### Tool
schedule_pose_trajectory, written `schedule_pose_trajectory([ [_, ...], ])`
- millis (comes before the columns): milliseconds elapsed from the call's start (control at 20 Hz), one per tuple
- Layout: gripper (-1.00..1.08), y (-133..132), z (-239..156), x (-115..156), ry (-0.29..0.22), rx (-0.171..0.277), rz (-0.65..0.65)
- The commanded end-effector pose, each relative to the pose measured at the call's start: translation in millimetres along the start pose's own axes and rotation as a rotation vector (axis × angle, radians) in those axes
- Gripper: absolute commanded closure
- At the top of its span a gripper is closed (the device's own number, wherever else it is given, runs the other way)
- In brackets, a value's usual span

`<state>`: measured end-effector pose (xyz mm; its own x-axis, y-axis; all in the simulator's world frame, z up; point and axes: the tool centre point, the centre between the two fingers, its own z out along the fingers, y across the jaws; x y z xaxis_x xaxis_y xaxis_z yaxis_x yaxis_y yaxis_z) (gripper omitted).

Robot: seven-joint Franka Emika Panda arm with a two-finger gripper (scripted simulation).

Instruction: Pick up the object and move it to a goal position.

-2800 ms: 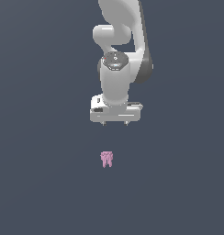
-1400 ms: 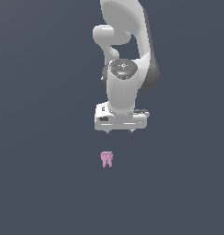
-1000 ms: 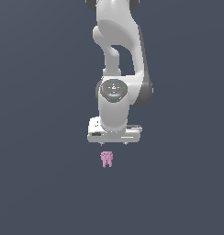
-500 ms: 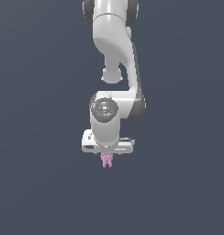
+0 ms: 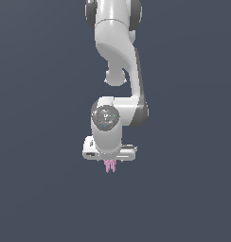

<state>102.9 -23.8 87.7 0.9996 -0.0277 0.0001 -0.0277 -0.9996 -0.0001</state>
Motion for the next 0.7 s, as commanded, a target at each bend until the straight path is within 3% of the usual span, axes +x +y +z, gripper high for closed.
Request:
schedule_pose_trajectory([
  [0,-0.92,0.0,5.0,-0.2,-0.001,0.000,0.000],
  [650,-0.92,0.3,50.2,0.2,0.000,0.000,0.000],
])
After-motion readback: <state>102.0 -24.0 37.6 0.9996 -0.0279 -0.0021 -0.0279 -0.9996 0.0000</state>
